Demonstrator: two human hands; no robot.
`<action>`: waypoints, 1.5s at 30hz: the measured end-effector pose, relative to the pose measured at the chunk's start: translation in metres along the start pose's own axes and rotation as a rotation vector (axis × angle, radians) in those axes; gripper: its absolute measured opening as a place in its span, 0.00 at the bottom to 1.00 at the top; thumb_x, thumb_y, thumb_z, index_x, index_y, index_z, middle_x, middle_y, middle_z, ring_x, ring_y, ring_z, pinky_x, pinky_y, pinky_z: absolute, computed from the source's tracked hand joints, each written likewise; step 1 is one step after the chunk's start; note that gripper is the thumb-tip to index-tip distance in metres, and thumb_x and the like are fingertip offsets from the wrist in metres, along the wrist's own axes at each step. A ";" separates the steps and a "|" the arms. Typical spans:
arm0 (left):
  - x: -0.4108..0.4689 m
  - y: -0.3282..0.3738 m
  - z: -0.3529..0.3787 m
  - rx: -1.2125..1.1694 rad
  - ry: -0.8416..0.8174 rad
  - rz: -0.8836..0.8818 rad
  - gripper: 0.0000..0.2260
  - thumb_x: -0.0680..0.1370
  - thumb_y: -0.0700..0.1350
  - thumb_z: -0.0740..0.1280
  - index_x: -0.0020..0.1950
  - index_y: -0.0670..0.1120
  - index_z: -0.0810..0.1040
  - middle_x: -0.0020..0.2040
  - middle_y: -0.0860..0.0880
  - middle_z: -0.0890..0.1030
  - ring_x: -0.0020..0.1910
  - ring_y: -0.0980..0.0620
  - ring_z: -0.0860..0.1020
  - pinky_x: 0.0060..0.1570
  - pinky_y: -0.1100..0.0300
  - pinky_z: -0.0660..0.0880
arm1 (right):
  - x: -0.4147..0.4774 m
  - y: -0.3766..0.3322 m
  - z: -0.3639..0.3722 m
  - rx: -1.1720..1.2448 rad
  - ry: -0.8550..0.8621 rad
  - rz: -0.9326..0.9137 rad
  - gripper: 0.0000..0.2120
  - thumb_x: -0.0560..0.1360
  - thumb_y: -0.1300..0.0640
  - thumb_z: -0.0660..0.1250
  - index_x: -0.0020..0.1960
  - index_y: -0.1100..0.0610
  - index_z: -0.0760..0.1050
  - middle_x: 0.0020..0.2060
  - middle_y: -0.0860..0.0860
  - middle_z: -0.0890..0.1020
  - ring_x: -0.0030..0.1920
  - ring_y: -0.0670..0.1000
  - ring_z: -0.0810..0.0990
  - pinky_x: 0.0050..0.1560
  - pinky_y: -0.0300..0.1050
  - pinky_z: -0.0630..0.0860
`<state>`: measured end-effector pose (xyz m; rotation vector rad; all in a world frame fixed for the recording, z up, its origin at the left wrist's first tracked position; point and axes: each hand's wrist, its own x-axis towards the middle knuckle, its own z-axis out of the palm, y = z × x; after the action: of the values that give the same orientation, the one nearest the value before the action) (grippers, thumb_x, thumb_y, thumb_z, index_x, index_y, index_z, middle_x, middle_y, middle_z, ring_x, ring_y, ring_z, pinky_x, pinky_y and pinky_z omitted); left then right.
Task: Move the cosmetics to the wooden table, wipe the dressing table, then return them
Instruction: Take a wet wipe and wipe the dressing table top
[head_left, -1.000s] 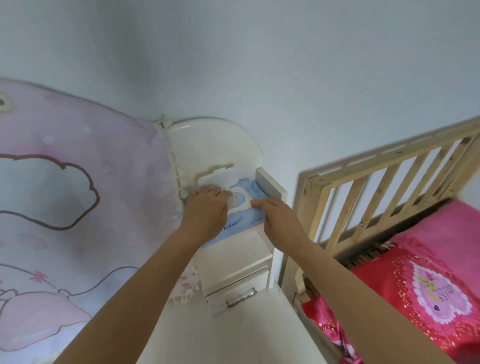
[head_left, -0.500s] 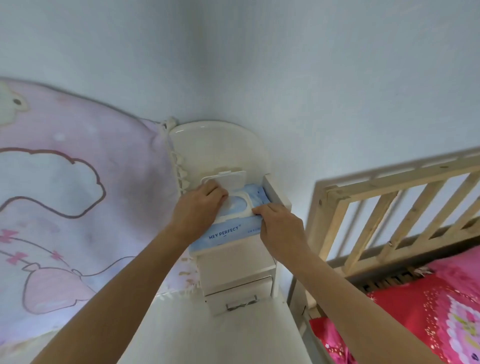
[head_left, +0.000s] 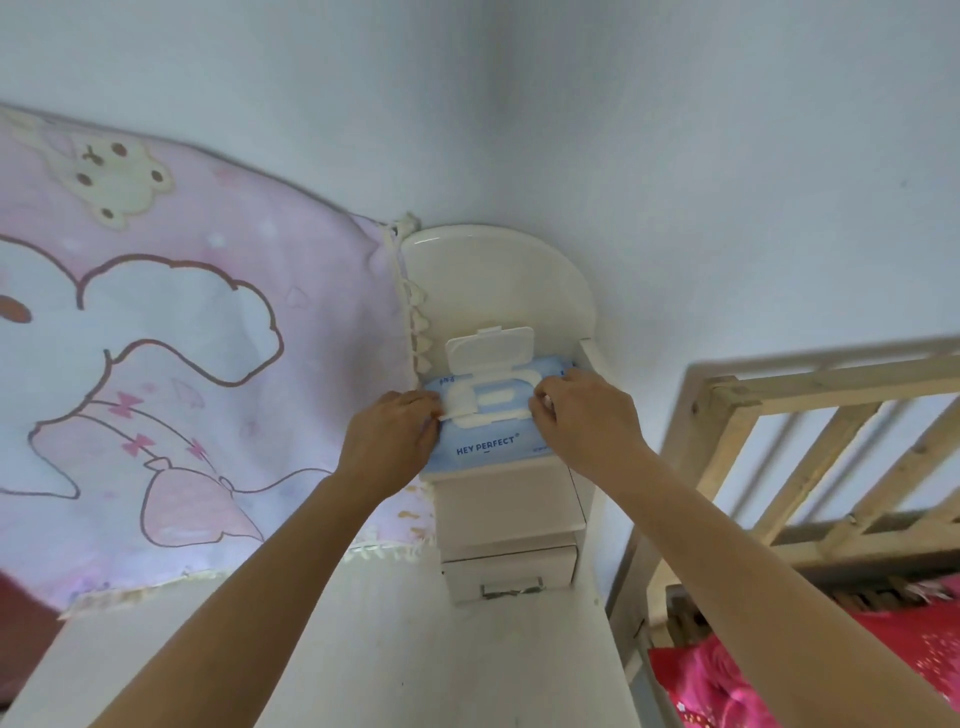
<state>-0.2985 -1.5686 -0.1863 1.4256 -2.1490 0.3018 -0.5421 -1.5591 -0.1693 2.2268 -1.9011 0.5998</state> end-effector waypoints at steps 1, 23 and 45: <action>0.000 0.002 0.002 -0.036 -0.041 -0.064 0.05 0.77 0.42 0.67 0.49 0.48 0.83 0.47 0.50 0.84 0.43 0.45 0.80 0.36 0.54 0.77 | 0.002 -0.001 0.000 0.018 -0.005 -0.005 0.14 0.83 0.48 0.54 0.54 0.51 0.78 0.48 0.49 0.77 0.49 0.51 0.76 0.42 0.45 0.76; -0.017 0.032 0.034 -0.214 0.001 -0.418 0.14 0.81 0.60 0.55 0.45 0.51 0.68 0.38 0.56 0.72 0.41 0.53 0.71 0.32 0.59 0.66 | 0.072 -0.017 -0.020 0.159 -0.387 -0.297 0.09 0.75 0.45 0.71 0.52 0.46 0.84 0.33 0.38 0.73 0.37 0.41 0.73 0.33 0.32 0.61; -0.018 0.029 0.033 -0.194 -0.013 -0.376 0.13 0.82 0.59 0.55 0.46 0.51 0.67 0.37 0.53 0.73 0.38 0.52 0.72 0.30 0.61 0.63 | 0.059 -0.015 0.011 0.106 -0.268 -0.314 0.05 0.82 0.57 0.57 0.51 0.57 0.70 0.49 0.53 0.72 0.52 0.52 0.69 0.51 0.43 0.65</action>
<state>-0.3294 -1.5579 -0.2209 1.6760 -1.8131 -0.0550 -0.5182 -1.6140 -0.1539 2.7188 -1.6008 0.3755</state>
